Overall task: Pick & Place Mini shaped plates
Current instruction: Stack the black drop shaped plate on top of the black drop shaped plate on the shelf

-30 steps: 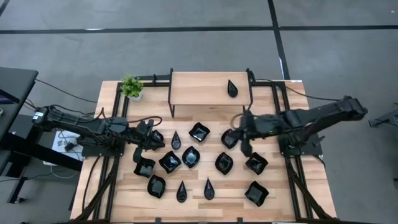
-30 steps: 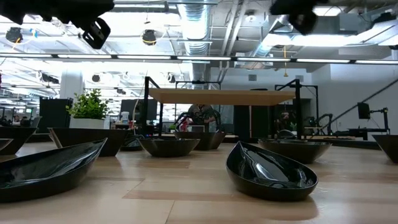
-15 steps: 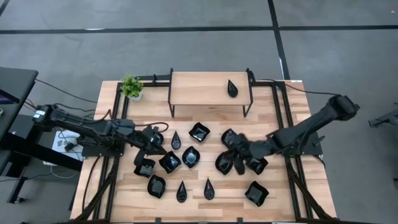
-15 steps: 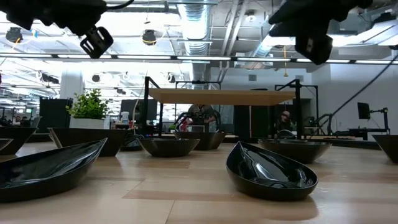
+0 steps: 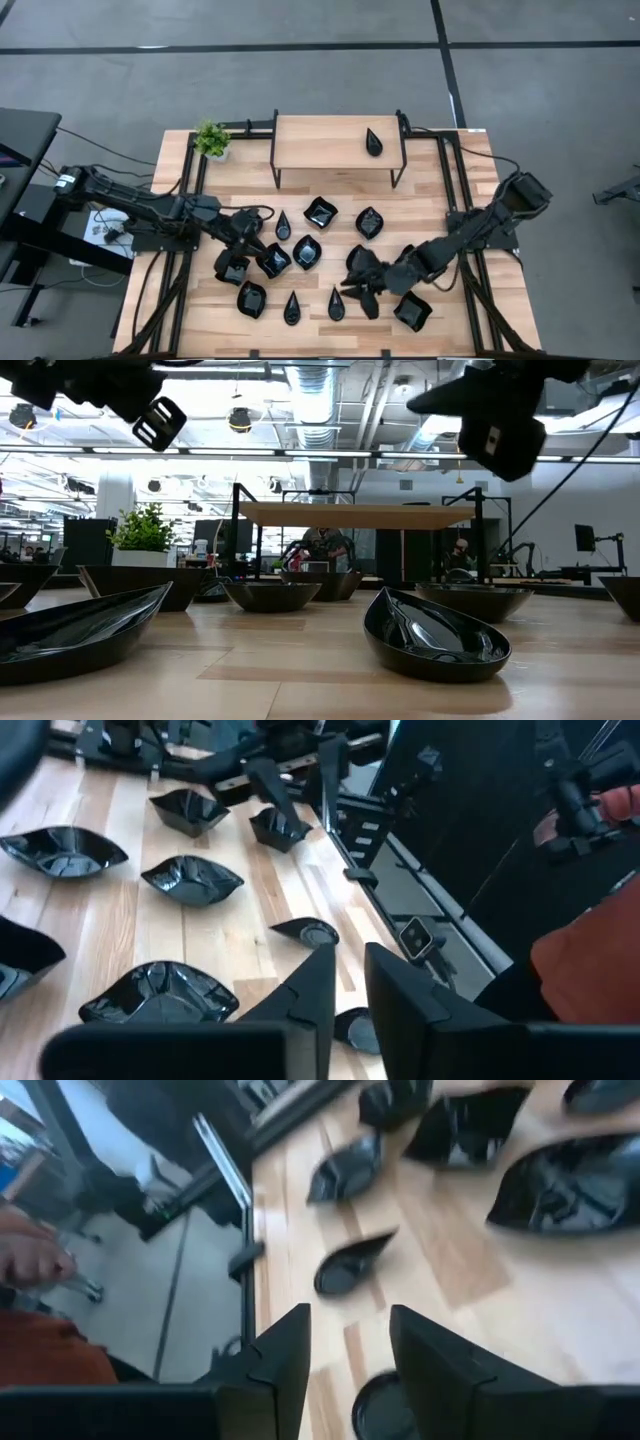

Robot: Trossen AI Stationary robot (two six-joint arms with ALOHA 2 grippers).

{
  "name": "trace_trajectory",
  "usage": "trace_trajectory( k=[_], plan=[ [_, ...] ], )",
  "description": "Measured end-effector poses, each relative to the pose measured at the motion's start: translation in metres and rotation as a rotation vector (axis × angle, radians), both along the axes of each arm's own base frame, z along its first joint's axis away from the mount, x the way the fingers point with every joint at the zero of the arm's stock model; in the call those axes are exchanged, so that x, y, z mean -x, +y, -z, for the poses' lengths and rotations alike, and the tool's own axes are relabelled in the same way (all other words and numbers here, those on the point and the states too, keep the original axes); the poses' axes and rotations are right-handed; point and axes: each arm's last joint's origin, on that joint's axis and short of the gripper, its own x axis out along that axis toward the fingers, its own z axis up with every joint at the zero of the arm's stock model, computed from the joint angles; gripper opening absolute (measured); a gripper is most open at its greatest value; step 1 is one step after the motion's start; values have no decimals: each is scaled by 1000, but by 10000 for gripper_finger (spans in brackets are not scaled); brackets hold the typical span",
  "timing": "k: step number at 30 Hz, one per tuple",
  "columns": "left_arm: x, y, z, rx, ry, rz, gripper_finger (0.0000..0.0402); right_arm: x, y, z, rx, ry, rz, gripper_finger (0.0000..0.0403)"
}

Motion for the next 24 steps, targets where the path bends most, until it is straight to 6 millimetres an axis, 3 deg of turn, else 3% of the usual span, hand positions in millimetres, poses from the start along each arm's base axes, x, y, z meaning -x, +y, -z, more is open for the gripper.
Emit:
trace_trajectory(
  k=[11, 24],
  plan=[
    [-11, -3, 16, -13, 95, -7, 97, -18, 25, 28, -19, 179, -76, 127],
    [-12, -3, 14, -2, 70, -9, 97, -20, 20, 37, 21, 257, -50, 124]
  ],
)
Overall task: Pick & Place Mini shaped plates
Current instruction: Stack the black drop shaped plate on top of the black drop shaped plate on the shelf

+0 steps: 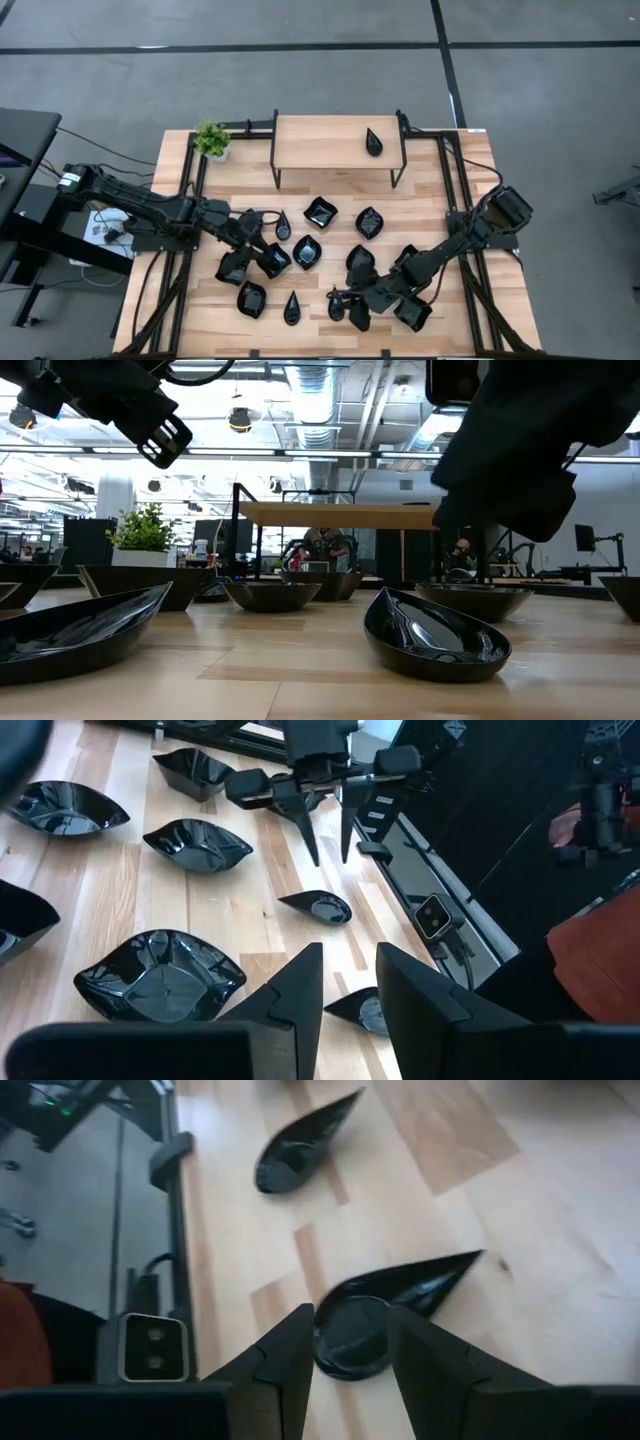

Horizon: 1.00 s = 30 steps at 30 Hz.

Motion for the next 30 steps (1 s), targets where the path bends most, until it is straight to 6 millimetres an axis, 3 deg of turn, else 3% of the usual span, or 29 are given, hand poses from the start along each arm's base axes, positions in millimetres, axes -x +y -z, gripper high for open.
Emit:
trace_trajectory(
  k=[12, 22, 30],
  plan=[
    [0, 0, -1, 21, 1, -7, 97, 1, -4, 3, 19, 36, 28, 124],
    [-1, 0, -2, 25, -12, -7, 97, -9, 3, 28, 3, 33, 44, 124],
    [-1, 0, -2, 25, -14, -7, 97, -8, 1, 29, 15, 49, 55, 124]
  ],
)
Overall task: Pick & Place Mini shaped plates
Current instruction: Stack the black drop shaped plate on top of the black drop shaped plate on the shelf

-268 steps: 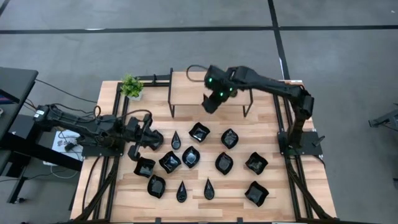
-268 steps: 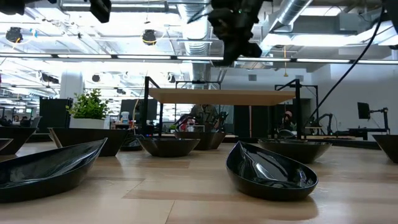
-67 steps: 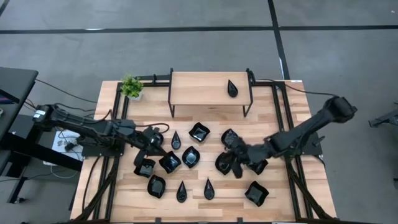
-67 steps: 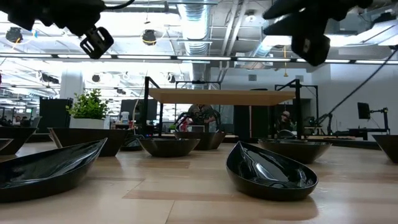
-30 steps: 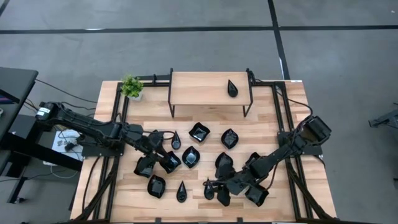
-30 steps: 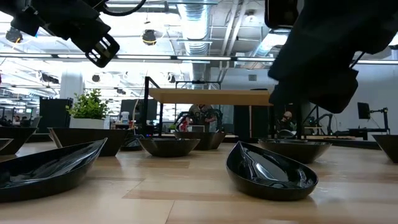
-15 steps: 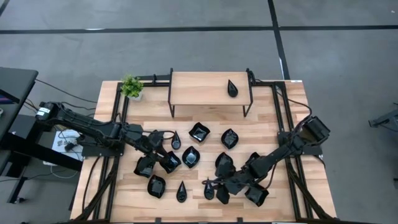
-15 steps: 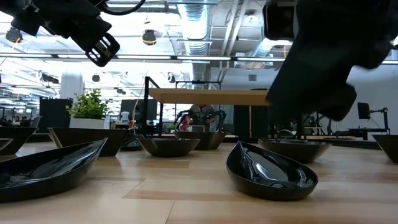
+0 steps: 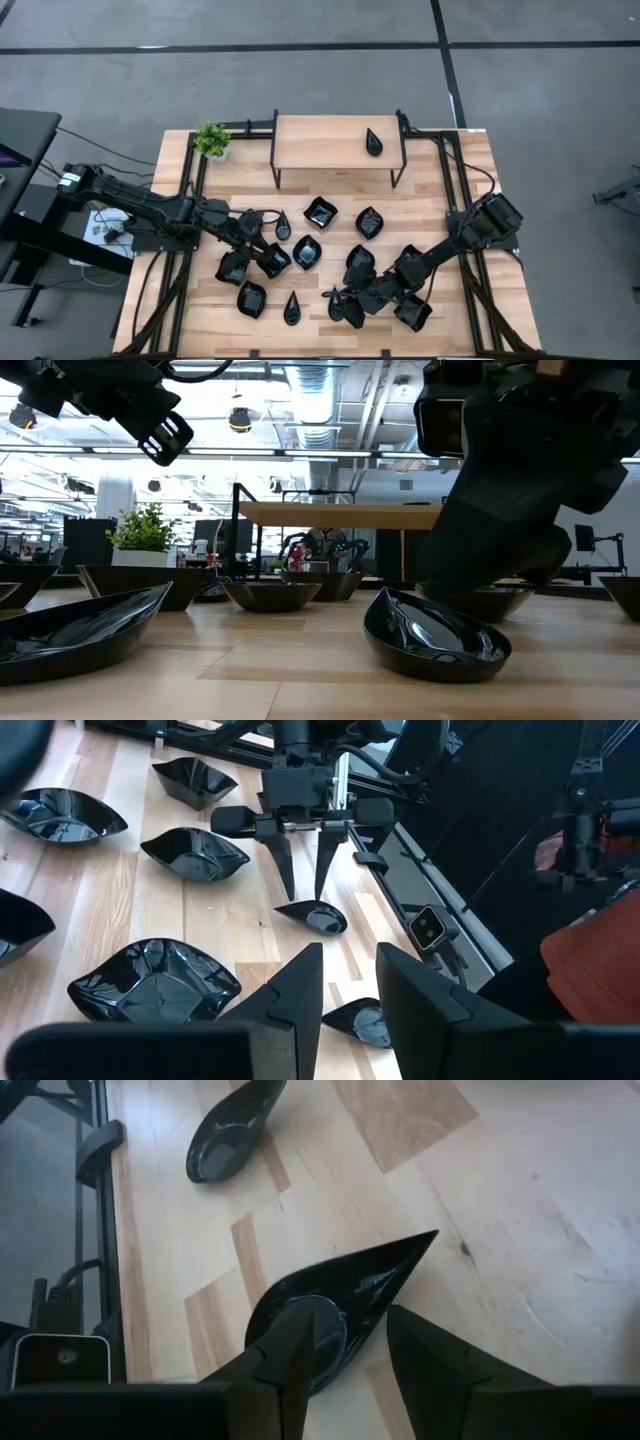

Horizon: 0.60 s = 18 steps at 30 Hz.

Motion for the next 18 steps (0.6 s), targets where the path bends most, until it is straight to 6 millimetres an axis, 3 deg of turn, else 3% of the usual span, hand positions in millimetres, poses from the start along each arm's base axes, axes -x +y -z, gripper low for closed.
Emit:
trace_trajectory(
  k=[18],
  plan=[
    [0, 0, 0, 1, -5, 0, 97, 3, -2, 4, 8, 53, 24, 124]
  ],
)
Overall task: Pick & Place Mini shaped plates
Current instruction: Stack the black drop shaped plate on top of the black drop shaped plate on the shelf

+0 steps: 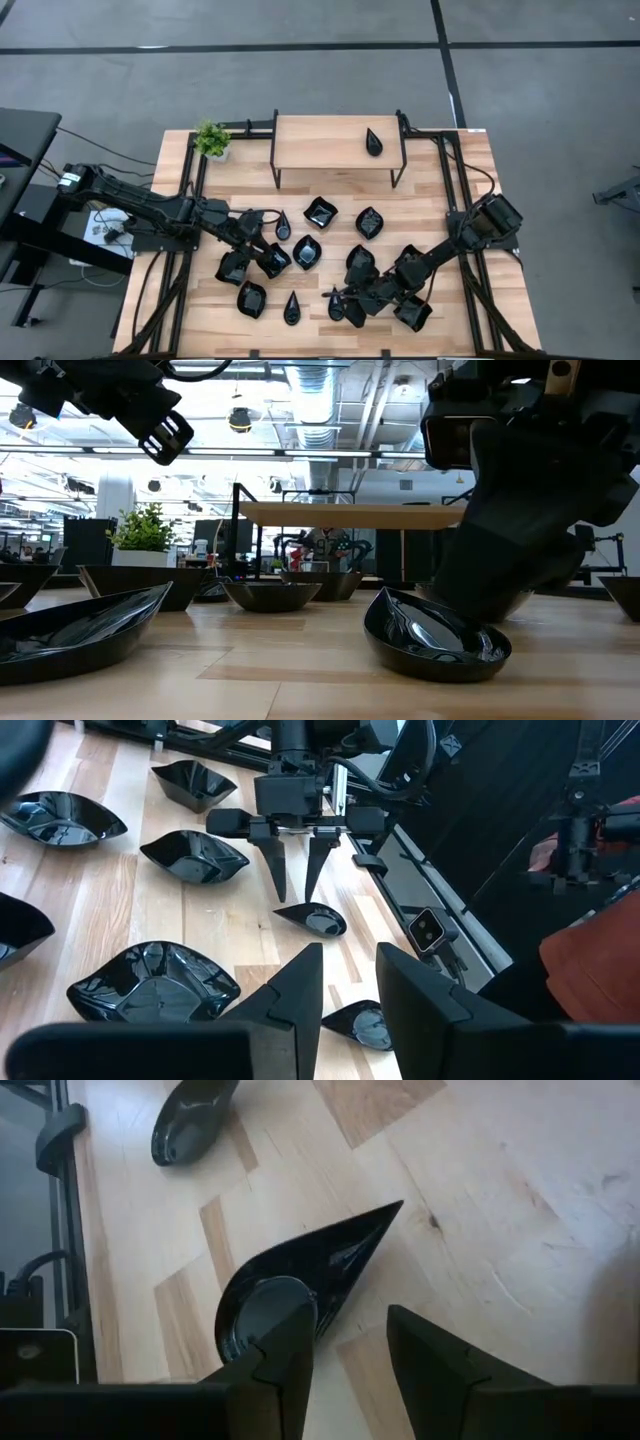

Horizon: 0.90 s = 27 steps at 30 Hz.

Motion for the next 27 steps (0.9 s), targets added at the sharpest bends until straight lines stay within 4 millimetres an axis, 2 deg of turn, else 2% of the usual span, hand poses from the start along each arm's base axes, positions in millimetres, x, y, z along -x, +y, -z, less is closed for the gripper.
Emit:
trace_trajectory(
  k=[27],
  plan=[
    [-1, 0, -2, 5, -20, 0, 97, 1, 3, -1, -28, -15, 45, 124]
  ],
)
